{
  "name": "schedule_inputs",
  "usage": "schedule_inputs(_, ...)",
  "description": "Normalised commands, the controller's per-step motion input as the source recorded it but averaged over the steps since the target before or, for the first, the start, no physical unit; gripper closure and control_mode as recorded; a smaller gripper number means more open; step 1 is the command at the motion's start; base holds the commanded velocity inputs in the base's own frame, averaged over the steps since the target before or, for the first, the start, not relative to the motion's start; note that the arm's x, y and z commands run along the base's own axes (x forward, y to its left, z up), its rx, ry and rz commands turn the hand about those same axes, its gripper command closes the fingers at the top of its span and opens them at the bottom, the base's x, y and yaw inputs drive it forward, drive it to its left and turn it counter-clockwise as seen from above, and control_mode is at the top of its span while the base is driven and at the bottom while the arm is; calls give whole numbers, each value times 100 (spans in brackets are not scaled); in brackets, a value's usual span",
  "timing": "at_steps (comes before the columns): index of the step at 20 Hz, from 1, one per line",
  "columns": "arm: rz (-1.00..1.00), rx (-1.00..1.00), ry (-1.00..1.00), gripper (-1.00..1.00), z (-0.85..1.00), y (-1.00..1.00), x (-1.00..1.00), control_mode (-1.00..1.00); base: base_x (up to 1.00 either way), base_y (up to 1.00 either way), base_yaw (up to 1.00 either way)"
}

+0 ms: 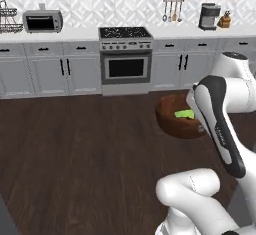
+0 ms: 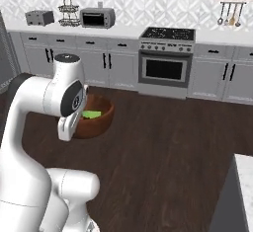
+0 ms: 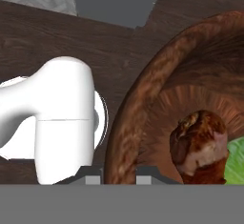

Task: Pick the chicken drumstick and lemon wedge from their plates and place them in the bowl. Then put the bowl in the fridge.

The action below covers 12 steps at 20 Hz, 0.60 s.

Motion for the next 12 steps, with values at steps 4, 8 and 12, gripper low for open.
schedule_inputs(4,0,0,0,100,0,0,0,100,100,0,15)
schedule_inputs(8,0,0,0,100,0,0,0,100,100,-3,49)
schedule_inputs(12,0,0,0,100,0,0,0,100,100,-13,65)
